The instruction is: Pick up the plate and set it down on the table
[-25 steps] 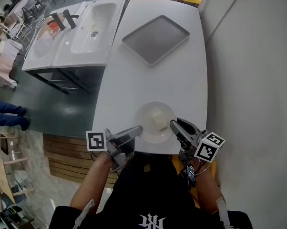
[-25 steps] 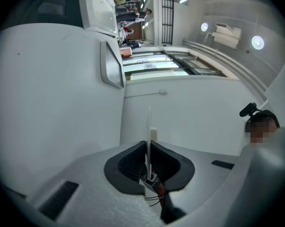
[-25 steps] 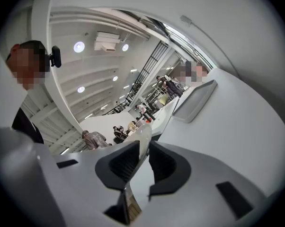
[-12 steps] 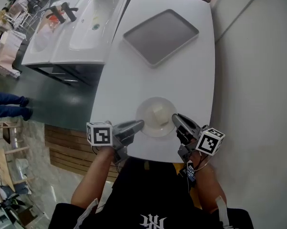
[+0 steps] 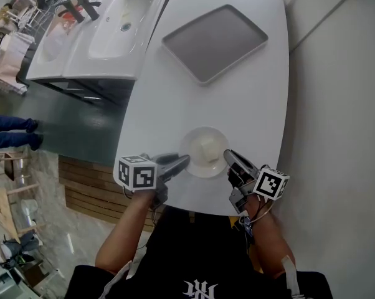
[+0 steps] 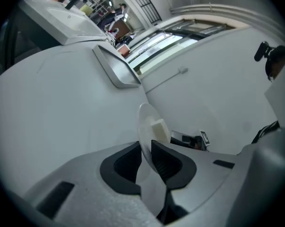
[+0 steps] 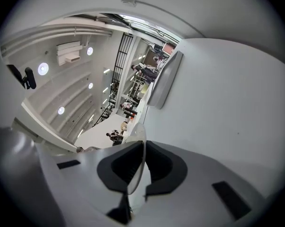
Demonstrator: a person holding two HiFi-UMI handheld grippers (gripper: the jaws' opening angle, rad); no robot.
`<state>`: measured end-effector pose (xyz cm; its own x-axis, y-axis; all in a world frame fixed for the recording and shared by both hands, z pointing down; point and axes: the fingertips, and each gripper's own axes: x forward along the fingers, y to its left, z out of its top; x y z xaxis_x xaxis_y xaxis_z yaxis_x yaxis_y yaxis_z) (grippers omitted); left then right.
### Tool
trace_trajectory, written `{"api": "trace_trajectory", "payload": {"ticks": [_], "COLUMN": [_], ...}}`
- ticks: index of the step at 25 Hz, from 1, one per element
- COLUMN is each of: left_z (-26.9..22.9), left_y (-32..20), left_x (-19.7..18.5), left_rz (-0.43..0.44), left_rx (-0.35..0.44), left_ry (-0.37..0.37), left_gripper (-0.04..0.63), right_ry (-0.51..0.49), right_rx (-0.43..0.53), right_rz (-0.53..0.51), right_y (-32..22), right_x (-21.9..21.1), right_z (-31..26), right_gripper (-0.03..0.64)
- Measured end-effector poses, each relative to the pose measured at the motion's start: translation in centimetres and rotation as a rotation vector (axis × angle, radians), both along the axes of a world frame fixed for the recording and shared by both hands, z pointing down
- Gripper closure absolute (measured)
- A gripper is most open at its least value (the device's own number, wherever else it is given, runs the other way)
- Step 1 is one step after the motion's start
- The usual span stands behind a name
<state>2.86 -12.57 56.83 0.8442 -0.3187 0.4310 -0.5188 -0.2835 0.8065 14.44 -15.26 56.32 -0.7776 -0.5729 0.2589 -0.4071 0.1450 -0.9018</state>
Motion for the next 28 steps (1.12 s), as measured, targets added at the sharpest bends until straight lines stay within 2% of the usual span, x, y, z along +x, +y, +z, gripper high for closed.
{"api": "trace_trajectory", "payload": {"ticks": [3,14,19,28], "left_z": [1.7,5.0,5.7,7.0], "left_y": [-0.7,-0.9,-0.7,-0.7], "left_x": [-0.1,0.2,0.4,0.1], "left_rz": [0.036,0.133,0.188,0.277], "left_rx": [0.023,0.081,0.103,0.130], "left_ry": [-0.084,-0.285,-0.396,-0.530], "left_gripper": [0.534,0.491,0.479,0.471], "right_ry": [0.046,0.207,0.296,0.429], "right_rx": [-0.045,-0.109,-0.128,-0.117], "right_rz": [0.018,-0.013,-0.060,-0.151], "right_y": [-0.4,-0.2,0.2,0.7], "right_x": [0.2,0.5,0.6,0.2], "right_z": [2.1,5.3,6.4,7.7], "right_gripper": [0.598,0.597,0.586,0.583]}}
